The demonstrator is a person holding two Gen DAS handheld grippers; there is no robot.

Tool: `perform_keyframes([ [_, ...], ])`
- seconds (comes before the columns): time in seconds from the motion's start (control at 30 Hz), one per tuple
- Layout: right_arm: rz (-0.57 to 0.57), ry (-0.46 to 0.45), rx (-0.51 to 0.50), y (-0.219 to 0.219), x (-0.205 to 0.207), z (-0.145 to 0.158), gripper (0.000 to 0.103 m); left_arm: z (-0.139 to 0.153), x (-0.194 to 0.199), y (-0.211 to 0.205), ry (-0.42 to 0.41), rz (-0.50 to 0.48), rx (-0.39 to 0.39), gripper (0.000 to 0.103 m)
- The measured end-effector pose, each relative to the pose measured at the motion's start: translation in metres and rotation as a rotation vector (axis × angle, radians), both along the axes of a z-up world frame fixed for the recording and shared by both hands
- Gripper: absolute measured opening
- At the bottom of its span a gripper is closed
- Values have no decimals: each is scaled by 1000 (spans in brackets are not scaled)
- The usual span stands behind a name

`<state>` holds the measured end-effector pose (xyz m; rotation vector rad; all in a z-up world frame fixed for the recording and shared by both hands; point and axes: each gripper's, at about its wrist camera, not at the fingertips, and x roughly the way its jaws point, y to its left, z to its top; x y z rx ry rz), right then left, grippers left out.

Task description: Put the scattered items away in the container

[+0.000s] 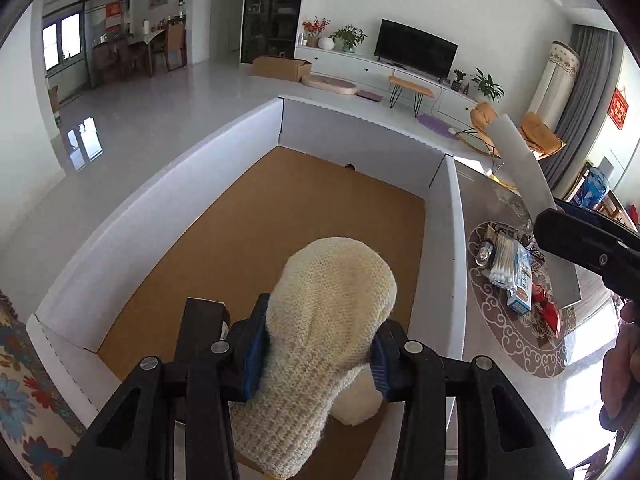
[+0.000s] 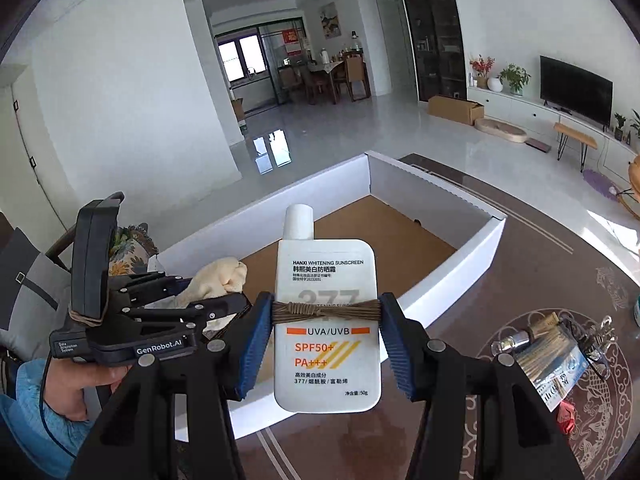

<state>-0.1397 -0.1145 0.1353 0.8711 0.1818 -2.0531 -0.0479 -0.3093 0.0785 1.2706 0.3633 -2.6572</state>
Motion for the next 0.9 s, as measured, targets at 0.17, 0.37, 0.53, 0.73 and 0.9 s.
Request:
perform_keyframes([
  [0.17, 17, -38, 79, -73, -22, -32, 54, -20, -7, -13, -58, 24, 18, 43],
  [0.37, 16, -53, 169, -112, -33, -72, 56, -34, -13, -18, -85, 51, -2, 66],
  [0.53, -5, -37, 151, -109, -33, -74, 94, -32, -8, -12, -64, 81, -71, 78],
  [0.73, -97, 73, 79, -44, -9, -54, 96, 7, 17, 46, 74, 35, -166, 79],
  [0.9, -301, 78, -40, 91, 13, -56, 103, 30, 42, 151, 186, -170, -203, 92],
])
